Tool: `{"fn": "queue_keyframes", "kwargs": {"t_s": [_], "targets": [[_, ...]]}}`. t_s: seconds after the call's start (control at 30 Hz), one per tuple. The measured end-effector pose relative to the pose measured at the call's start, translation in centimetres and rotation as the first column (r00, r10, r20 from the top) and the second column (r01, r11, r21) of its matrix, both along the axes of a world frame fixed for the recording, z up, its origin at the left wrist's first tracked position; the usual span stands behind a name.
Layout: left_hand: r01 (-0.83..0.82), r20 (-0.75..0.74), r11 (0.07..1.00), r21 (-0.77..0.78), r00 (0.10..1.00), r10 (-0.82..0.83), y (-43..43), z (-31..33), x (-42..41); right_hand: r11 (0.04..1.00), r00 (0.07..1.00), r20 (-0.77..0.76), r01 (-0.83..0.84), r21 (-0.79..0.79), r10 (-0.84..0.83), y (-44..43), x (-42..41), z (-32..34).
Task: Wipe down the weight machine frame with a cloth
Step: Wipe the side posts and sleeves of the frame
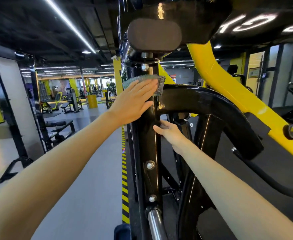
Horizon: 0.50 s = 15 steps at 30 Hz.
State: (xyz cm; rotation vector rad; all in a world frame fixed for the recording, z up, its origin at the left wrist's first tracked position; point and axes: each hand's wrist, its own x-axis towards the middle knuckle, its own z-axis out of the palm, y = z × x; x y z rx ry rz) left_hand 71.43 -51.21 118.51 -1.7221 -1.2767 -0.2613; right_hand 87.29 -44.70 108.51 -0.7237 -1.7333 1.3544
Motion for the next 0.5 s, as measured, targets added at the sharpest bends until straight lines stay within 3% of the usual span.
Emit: {"fn": "queue_keyframes", "kwargs": {"t_s": [0.07, 0.2, 0.3, 0.33, 0.43, 0.5], "targets": [[0.026, -0.018, 0.999, -0.038, 0.999, -0.026, -0.6, -4.5, -0.8, 1.0, 0.996, 0.092, 0.006, 0.001, -0.006, 0.5, 1.0, 0.4], [-0.042, -0.314, 0.968, -0.247, 0.949, -0.039, -2.2, -15.9, -1.6, 0.99, 0.978, 0.174, 0.129, -0.052, -0.118, 0.4, 3.2, 0.4], [-0.059, -0.488, 0.976, -0.209, 0.871, -0.052, -2.1, -14.4, -1.6, 0.983, 0.971, 0.203, 0.153, -0.105, -0.129, -1.0, 3.6, -1.2], [-0.062, -0.46, 0.988, -0.142, 0.888, -0.01, -2.0, -12.5, -1.2, 0.982, 0.968, 0.217, 0.157, -0.11, -0.13, -1.4, 3.7, -1.7], [-0.161, -0.159, 0.98, 0.12, 0.971, 0.179, -1.6, -5.7, -0.2, 0.976, 0.97, 0.207, 0.161, -0.15, -0.128, -1.9, 3.6, -2.8], [-0.148, -0.144, 0.98, 0.129, 0.975, 0.167, -1.0, -4.6, 0.3, 0.966, 0.973, 0.175, 0.183, -0.18, -0.152, -1.7, 3.5, -3.2]]}}
